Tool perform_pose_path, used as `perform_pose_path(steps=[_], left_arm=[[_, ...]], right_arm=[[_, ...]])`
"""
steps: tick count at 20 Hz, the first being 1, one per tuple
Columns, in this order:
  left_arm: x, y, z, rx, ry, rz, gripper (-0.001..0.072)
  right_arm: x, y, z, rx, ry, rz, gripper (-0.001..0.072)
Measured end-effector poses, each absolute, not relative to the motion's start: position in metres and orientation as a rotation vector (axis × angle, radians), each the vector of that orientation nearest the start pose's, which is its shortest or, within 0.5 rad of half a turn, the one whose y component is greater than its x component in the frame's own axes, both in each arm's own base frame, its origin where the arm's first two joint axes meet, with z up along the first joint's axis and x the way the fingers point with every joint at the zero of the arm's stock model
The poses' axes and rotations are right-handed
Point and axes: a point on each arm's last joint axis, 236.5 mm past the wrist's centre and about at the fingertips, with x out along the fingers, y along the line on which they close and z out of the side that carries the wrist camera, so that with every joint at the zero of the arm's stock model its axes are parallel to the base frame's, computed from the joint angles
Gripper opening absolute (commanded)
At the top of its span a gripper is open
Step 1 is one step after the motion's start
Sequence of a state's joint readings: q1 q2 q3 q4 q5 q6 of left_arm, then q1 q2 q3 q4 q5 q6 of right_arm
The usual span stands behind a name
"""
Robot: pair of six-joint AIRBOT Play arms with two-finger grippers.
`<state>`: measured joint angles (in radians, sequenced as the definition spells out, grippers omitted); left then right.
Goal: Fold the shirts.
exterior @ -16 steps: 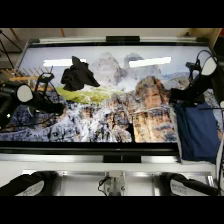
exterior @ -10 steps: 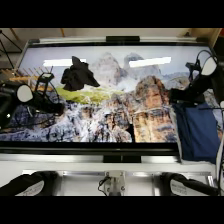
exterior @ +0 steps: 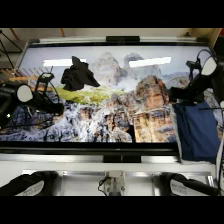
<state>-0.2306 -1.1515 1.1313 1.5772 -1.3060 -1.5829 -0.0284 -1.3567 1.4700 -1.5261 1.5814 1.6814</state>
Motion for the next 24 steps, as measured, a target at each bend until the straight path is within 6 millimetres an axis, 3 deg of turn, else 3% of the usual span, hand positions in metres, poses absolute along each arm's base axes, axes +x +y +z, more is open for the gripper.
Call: perform_pose_path(steps=[4,7,10,11,13,17,21,22,23,24], left_arm=[[0.337,-0.081,0.035,0.134,1.291,-0.193,0.0523],[0.357,-0.104,0.037,0.048,1.214,-0.246,0.0525],[0.405,-0.116,0.043,-0.040,1.083,-0.244,0.0598],[0.427,-0.114,0.043,-0.068,1.052,-0.226,0.0688],[0.473,-0.107,0.039,-0.119,1.013,-0.190,0.0688],[0.546,-0.097,0.003,-0.189,1.048,-0.149,0.0687],[0.580,-0.106,-0.043,-0.273,1.106,-0.143,0.0668],[0.584,-0.107,-0.052,-0.300,1.114,-0.134,0.0557],[0.587,-0.108,-0.060,-0.323,1.124,-0.126,0.0231],[0.587,-0.108,-0.067,-0.341,1.138,-0.117,0.0048]], right_arm=[[0.365,0.000,0.065,0.145,1.442,-0.067,0.0592],[0.374,0.000,0.066,0.151,1.402,-0.068,0.0592],[0.392,0.001,0.070,0.161,1.324,-0.062,0.0592],[0.399,0.002,0.072,0.167,1.296,-0.058,0.0592],[0.410,0.005,0.075,0.178,1.248,-0.047,0.0592],[0.419,0.008,0.078,0.190,1.209,-0.037,0.0592],[0.418,0.009,0.078,0.195,1.213,-0.032,0.0592],[0.417,0.010,0.078,0.198,1.217,-0.030,0.0592],[0.416,0.011,0.078,0.201,1.223,-0.027,0.0592],[0.415,0.013,0.077,0.205,1.225,-0.022,0.0592]])
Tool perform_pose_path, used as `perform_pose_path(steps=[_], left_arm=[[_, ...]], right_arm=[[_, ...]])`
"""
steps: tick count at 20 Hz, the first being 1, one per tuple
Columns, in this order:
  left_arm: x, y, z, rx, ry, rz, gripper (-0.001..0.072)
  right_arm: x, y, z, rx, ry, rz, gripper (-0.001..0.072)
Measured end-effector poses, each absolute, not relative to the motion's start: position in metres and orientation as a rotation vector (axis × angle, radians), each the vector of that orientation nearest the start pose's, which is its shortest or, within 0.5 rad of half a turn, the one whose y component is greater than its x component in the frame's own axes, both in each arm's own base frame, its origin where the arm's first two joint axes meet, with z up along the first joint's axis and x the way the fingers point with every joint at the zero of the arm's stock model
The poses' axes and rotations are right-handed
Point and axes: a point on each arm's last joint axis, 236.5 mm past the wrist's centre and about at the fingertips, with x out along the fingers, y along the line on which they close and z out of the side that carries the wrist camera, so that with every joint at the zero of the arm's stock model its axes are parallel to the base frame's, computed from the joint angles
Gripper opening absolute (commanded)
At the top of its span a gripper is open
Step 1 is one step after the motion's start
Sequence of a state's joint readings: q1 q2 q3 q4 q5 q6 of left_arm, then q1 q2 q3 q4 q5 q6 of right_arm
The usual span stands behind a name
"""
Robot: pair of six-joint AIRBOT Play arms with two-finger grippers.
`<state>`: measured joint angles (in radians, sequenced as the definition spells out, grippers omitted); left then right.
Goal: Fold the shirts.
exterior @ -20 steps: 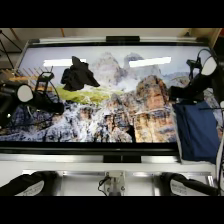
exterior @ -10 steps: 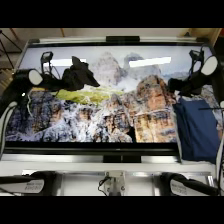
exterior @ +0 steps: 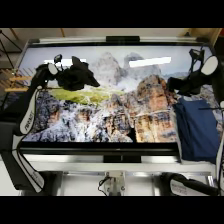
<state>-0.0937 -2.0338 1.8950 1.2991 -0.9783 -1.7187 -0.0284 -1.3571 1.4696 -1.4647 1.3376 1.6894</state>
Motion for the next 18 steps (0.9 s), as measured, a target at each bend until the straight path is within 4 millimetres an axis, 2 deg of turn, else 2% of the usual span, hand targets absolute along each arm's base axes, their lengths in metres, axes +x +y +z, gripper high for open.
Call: perform_pose_path(steps=[3,4,5,7,9,11,12,14,15,16,17,18], left_arm=[[0.585,-0.112,-0.065,-0.376,1.165,-0.119,0.0038],[0.583,-0.113,-0.054,-0.375,1.170,-0.128,0.0037],[0.584,-0.114,-0.034,-0.363,1.143,-0.144,0.0037],[0.586,-0.118,0.029,-0.296,1.041,-0.188,0.0038],[0.575,-0.129,0.117,-0.225,0.887,-0.244,0.0038],[0.546,-0.145,0.213,-0.169,0.714,-0.304,0.0038],[0.523,-0.155,0.255,-0.144,0.643,-0.339,0.0038],[0.472,-0.180,0.325,-0.116,0.512,-0.422,0.0038],[0.447,-0.192,0.345,-0.107,0.478,-0.464,0.0038],[0.423,-0.204,0.355,-0.091,0.469,-0.504,0.0039],[0.401,-0.217,0.360,-0.078,0.469,-0.545,0.0039],[0.381,-0.230,0.359,-0.067,0.481,-0.588,0.0038]], right_arm=[[0.415,0.015,0.077,0.211,1.229,-0.012,0.0592],[0.413,0.016,0.077,0.208,1.235,-0.008,0.0592],[0.410,0.016,0.077,0.205,1.247,-0.004,0.0592],[0.400,0.015,0.083,0.191,1.261,-0.002,0.0592],[0.387,0.010,0.102,0.162,1.237,-0.014,0.0592],[0.374,-0.001,0.132,0.126,1.168,-0.046,0.0592],[0.365,-0.007,0.151,0.105,1.119,-0.066,0.0592],[0.342,-0.021,0.193,0.068,1.007,-0.111,0.0592],[0.330,-0.026,0.213,0.055,0.949,-0.130,0.0592],[0.314,-0.031,0.232,0.046,0.892,-0.148,0.0592],[0.299,-0.034,0.250,0.040,0.836,-0.161,0.0591],[0.282,-0.036,0.264,0.038,0.793,-0.172,0.0545]])
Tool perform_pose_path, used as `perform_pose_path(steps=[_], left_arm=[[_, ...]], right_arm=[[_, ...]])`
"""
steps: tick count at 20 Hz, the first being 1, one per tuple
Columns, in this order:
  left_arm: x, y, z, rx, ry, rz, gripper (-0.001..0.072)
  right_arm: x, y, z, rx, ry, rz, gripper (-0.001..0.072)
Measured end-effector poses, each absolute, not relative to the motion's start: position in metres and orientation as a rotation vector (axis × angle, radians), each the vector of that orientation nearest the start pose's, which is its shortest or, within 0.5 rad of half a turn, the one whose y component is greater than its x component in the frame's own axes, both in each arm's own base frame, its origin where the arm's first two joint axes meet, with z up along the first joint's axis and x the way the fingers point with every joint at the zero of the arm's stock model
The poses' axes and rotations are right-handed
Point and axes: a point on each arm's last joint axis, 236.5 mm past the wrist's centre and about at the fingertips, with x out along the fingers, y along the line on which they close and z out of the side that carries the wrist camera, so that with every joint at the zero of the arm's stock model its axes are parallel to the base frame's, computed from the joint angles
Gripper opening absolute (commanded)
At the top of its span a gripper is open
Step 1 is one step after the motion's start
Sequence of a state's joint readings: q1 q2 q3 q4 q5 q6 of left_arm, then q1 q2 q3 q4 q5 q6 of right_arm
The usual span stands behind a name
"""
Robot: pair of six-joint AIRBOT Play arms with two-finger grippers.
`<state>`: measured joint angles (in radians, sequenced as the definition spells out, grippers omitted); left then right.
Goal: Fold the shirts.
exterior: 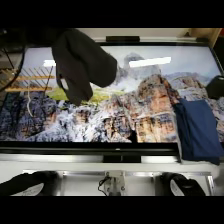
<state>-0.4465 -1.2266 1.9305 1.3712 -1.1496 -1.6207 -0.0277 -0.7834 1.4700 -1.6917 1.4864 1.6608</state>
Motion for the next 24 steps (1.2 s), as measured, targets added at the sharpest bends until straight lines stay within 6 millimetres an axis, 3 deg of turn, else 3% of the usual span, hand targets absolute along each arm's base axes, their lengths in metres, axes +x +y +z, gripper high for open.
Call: perform_pose_path(steps=[1,2,4,6,8,9,10,11,12,13,17,20,22,24], left_arm=[[0.366,-0.244,0.350,-0.055,0.512,-0.628,0.0038],[0.353,-0.259,0.330,-0.037,0.569,-0.666,0.0038],[0.330,-0.281,0.281,0.009,0.695,-0.713,0.0039],[0.312,-0.295,0.215,0.056,0.849,-0.720,0.0039],[0.297,-0.295,0.153,0.085,0.982,-0.691,0.0040],[0.290,-0.292,0.124,0.094,1.042,-0.669,0.0040],[0.283,-0.287,0.102,0.111,1.090,-0.648,0.0045],[0.279,-0.286,0.087,0.112,1.118,-0.637,0.0172],[0.274,-0.283,0.075,0.118,1.143,-0.629,0.0503],[0.270,-0.282,0.067,0.120,1.162,-0.624,0.0720],[0.270,-0.264,0.064,0.135,1.209,-0.575,0.0720],[0.263,-0.217,0.061,0.204,1.308,-0.472,0.0720],[0.243,-0.187,0.048,0.238,1.403,-0.419,0.0720],[0.211,-0.168,0.024,0.231,1.506,-0.394,0.0720]], right_arm=[[0.267,-0.038,0.274,0.037,0.765,-0.181,0.0393],[0.252,-0.039,0.280,0.041,0.753,-0.189,0.0343],[0.225,-0.040,0.276,0.056,0.783,-0.203,0.0476],[0.210,-0.033,0.257,0.074,0.861,-0.188,0.0476],[0.205,-0.014,0.226,0.104,0.962,-0.114,0.0493],[0.206,0.000,0.207,0.127,1.009,-0.061,0.0665],[0.208,0.014,0.186,0.157,1.054,-0.007,0.0668],[0.212,0.026,0.167,0.187,1.084,0.040,0.0668],[0.216,0.038,0.148,0.218,1.111,0.081,0.0668],[0.220,0.049,0.128,0.255,1.136,0.117,0.0668],[0.231,0.074,0.071,0.363,1.235,0.183,0.0668],[0.232,0.080,0.042,0.388,1.323,0.202,0.0668],[0.227,0.083,0.026,0.388,1.395,0.218,0.0667],[0.218,0.085,0.010,0.388,1.462,0.231,0.0667]])
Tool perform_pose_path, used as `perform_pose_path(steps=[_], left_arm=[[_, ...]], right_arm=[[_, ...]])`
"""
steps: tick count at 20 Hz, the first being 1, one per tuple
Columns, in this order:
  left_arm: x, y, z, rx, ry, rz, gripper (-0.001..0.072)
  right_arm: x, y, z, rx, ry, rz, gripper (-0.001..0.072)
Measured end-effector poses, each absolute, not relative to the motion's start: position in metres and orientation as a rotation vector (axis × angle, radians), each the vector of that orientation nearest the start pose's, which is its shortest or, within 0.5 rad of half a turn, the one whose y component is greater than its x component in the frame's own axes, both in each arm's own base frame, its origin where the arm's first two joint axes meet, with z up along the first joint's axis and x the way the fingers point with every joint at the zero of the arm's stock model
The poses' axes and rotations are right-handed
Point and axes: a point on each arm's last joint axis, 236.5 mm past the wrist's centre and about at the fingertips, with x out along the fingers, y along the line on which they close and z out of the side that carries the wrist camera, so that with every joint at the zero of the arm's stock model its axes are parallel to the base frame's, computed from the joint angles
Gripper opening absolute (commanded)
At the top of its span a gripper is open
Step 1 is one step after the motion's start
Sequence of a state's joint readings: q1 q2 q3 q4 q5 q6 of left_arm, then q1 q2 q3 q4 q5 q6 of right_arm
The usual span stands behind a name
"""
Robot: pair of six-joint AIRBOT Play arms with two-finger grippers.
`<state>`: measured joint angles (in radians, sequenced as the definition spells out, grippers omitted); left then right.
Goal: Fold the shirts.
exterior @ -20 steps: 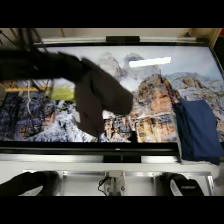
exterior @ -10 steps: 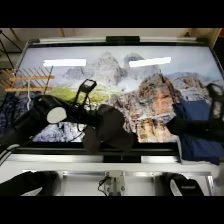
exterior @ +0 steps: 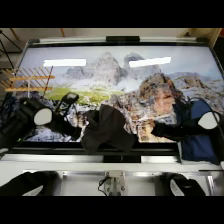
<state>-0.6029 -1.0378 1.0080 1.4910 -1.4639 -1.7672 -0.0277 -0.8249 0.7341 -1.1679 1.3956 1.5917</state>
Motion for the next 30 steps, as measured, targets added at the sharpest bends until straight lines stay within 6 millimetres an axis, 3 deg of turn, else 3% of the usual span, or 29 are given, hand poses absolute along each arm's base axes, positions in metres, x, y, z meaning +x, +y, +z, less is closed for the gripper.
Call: perform_pose_path(steps=[3,6,13,15,16,17,18,23,24,25,26,27,30], left_arm=[[0.163,-0.167,-0.018,0.107,1.625,-0.403,0.0720],[0.138,-0.185,-0.054,-0.051,1.657,-0.415,0.0720],[0.153,-0.224,-0.094,-0.263,1.575,-0.396,0.0711],[0.159,-0.231,-0.100,-0.307,1.562,-0.382,0.0304],[0.161,-0.231,-0.104,-0.308,1.557,-0.374,0.0170],[0.162,-0.231,-0.107,-0.310,1.556,-0.369,0.0087],[0.163,-0.233,-0.108,-0.316,1.551,-0.368,0.0041],[0.162,-0.232,-0.108,-0.309,1.552,-0.374,0.0040],[0.160,-0.230,-0.107,-0.298,1.556,-0.377,0.0040],[0.158,-0.229,-0.106,-0.287,1.560,-0.381,0.0039],[0.157,-0.227,-0.105,-0.272,1.560,-0.386,0.0039],[0.157,-0.226,-0.103,-0.266,1.557,-0.390,0.0039],[0.167,-0.225,-0.086,-0.246,1.508,-0.415,0.0038]], right_arm=[[0.206,0.090,-0.014,0.412,1.525,0.240,0.0667],[0.199,0.101,-0.033,0.472,1.544,0.260,0.0667],[0.199,0.114,-0.045,0.541,1.521,0.291,0.0667],[0.196,0.120,-0.048,0.537,1.530,0.312,0.0667],[0.193,0.125,-0.051,0.523,1.543,0.329,0.0668],[0.191,0.131,-0.054,0.502,1.554,0.349,0.0667],[0.190,0.138,-0.058,0.483,1.561,0.368,0.0667],[0.181,0.183,-0.084,0.435,1.618,0.444,0.0667],[0.179,0.193,-0.088,0.440,1.628,0.460,0.0620],[0.180,0.202,-0.092,0.449,1.627,0.475,0.0435],[0.180,0.210,-0.096,0.464,1.630,0.484,0.0175],[0.180,0.218,-0.098,0.482,1.631,0.493,0.0084],[0.186,0.232,-0.094,0.515,1.609,0.525,0.0083]])
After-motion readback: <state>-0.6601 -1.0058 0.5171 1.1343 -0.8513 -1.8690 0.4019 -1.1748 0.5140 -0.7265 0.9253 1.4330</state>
